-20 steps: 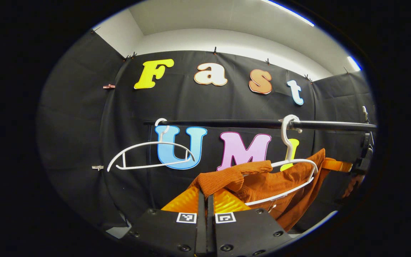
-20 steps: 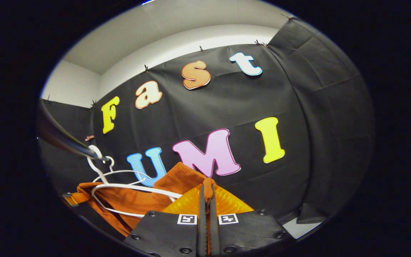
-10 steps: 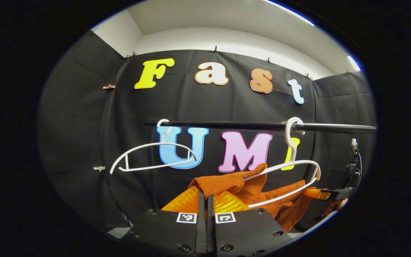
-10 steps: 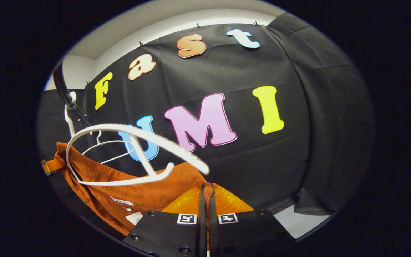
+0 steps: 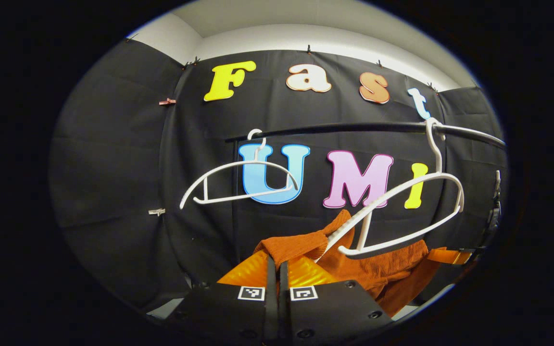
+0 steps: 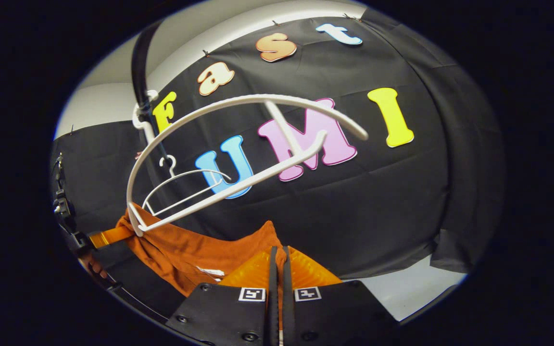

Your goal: Grasp the clothes on the hanger with both hands and then place them into the laundry hamper below.

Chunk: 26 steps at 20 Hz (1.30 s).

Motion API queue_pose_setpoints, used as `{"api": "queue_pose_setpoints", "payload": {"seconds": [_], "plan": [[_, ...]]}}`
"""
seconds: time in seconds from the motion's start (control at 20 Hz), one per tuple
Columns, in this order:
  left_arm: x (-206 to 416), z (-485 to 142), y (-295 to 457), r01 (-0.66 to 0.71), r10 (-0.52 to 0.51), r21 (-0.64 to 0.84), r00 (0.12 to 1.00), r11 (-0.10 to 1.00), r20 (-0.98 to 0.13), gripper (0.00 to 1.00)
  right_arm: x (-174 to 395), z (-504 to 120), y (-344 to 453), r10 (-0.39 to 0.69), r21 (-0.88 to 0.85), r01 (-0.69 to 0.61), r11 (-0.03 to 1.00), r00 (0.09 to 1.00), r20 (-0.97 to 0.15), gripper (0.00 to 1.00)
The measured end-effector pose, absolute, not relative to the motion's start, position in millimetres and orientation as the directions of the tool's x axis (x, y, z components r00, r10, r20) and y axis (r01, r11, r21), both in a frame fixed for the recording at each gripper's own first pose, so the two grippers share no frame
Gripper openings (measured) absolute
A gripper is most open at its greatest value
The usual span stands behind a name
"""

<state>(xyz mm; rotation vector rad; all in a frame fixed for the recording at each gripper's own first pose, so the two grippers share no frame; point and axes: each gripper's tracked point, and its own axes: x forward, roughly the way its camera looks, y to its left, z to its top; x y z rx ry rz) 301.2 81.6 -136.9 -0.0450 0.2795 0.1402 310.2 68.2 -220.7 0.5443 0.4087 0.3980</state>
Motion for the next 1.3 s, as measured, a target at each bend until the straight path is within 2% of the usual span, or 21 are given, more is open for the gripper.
{"api": "queue_pose_setpoints", "payload": {"seconds": [0.25, 0.55, 0.8, 1.0, 1.3], "plan": [[281.2, -173.8, 68.0, -0.116, 0.094, -0.042, 0.933, 0.992, -0.346, 0.05, 285.3, -190.1, 97.9, 0.551, 0.605, -0.344, 0.718, 0.813, -0.192, 0.07], [260.2, -208.0, 30.2, -0.042, -0.004, -0.098, 0.906, 0.994, -0.422, 0.05, 256.9, -146.3, 141.9, 0.655, 0.618, -0.465, 0.634, 0.748, -0.108, 0.07], [260.7, -189.8, -27.5, 0.076, -0.142, -0.187, 0.916, 0.979, -0.375, 0.05, 248.3, -127.1, 153.7, 0.691, 0.606, -0.513, 0.608, 0.718, -0.084, 0.07], [266.9, -168.3, -55.9, 0.151, -0.209, -0.202, 0.929, 0.968, -0.305, 0.05, 249.0, -111.3, 146.2, 0.693, 0.589, -0.535, 0.605, 0.719, -0.059, 0.07], [272.4, -209.4, -72.3, 0.183, -0.267, -0.262, 0.904, 0.948, -0.335, 0.05, 243.4, -161.8, 131.7, 0.687, 0.588, -0.496, 0.639, 0.712, -0.146, 0.07]]}}
